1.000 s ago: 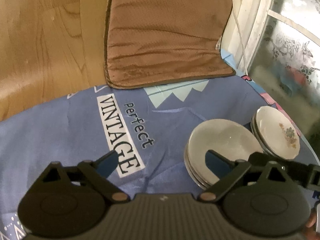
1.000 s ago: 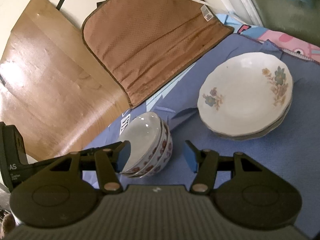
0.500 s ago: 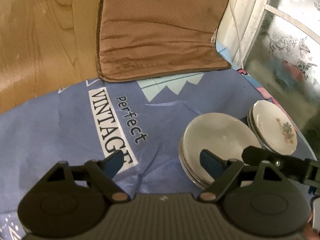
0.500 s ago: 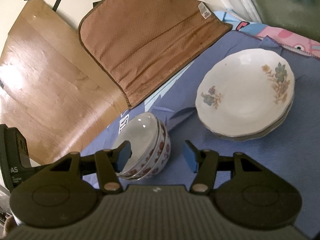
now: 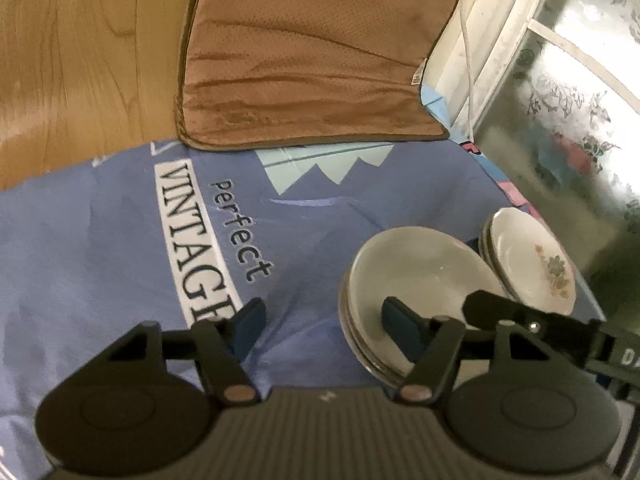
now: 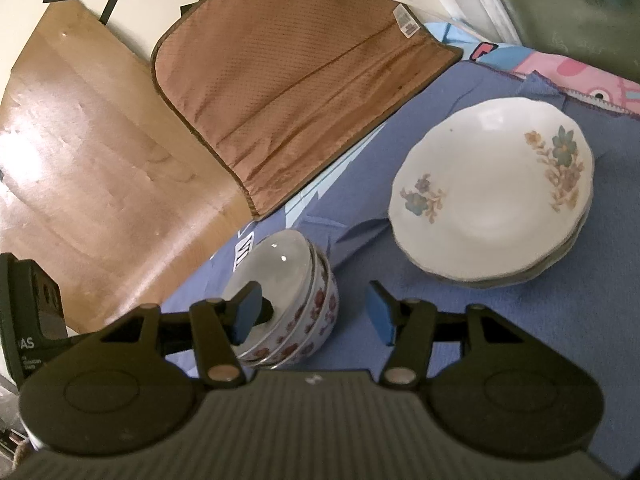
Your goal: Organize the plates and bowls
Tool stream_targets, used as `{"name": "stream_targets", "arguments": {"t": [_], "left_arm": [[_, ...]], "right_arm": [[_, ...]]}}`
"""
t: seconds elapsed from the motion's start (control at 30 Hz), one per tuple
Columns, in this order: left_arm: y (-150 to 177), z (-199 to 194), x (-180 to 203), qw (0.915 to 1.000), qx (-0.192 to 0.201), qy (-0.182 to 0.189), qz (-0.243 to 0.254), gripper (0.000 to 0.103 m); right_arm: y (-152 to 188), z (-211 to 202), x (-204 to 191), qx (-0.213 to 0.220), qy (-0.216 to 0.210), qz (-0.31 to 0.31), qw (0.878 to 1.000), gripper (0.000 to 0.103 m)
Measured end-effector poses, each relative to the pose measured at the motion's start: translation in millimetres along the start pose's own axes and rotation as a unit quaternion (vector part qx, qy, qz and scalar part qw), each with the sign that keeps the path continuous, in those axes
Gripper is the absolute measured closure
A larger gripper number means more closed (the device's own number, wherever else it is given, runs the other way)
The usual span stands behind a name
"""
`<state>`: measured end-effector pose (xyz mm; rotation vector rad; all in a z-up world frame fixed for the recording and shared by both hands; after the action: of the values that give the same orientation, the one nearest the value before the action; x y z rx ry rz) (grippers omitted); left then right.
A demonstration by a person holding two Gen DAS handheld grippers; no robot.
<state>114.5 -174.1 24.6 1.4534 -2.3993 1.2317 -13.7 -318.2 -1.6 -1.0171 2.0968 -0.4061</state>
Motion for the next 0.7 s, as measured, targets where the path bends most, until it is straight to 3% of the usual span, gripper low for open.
{"name": "stream_targets", "arguments": {"t": [0.23, 0.33, 0.4, 0.47, 0.7], "left_arm": [[5.3, 1.7, -0.6, 0.9994, 0.0, 0.03, -0.015, 0.041], [7.2, 0.3, -3.2, 0.9984, 0.008, 0.049, -0.029, 0.052], [8.2, 0.6, -1.6, 0.9958, 0.002, 0.083, -0.037, 0.068], [8.8, -0.4, 4.9, 0.9967, 0.003, 0.074, -0.034, 0.069], [9.4, -8.6, 9.9, 0.9966, 0.006, 0.071, -0.042, 0.069]], "right_arm": [[3.5, 13.5, -3.7, -0.022, -0.006, -0.001, 1.0, 0.06], [4.6, 19.0, -5.1, -0.027, -0.003, 0.004, 1.0, 0.065], [4.7, 19.6, -5.9, -0.026, 0.005, -0.001, 1.0, 0.071], [5.6, 18.7, -8.5, -0.02, 0.019, -0.014, 1.0, 0.079], [6.2, 13.2, -9.5, -0.016, 0.022, -0.024, 0.999, 0.079]]}}
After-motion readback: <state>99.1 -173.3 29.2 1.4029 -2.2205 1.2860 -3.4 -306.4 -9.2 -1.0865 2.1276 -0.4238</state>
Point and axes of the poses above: each gripper's, at about its wrist camera, not at the fingertips, and z roughly the way its jaws point, x to its right, y to its underside, the point moved 2 cm from there along z, roughly the way its jaws point, and after that the axes turned 14 degrees about y, right-handed, at the moved point
